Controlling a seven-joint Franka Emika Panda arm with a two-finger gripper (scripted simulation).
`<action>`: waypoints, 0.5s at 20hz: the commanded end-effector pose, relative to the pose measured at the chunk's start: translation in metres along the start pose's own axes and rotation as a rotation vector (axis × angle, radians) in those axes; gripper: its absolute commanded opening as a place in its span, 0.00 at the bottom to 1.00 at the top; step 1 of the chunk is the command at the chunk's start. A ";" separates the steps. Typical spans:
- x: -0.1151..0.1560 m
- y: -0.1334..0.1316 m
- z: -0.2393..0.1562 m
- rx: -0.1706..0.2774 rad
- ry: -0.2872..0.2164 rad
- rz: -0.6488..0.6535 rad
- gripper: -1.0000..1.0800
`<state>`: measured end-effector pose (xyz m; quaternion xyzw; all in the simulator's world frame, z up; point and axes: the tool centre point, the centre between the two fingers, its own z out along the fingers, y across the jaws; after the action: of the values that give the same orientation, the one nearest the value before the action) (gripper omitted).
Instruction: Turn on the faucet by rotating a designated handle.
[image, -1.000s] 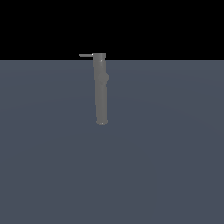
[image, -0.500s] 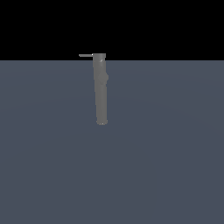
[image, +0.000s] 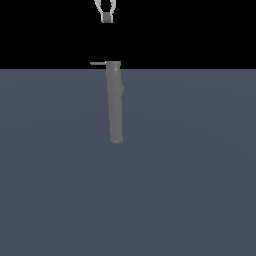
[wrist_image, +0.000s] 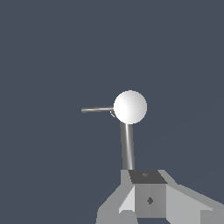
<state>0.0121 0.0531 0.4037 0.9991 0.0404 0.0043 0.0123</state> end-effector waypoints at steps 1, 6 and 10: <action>0.019 -0.007 0.016 0.003 -0.001 -0.011 0.00; 0.051 -0.022 0.050 0.011 -0.003 -0.031 0.00; 0.069 -0.031 0.072 0.017 -0.005 -0.042 0.00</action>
<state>0.0720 0.0839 0.3394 0.9982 0.0594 0.0010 0.0054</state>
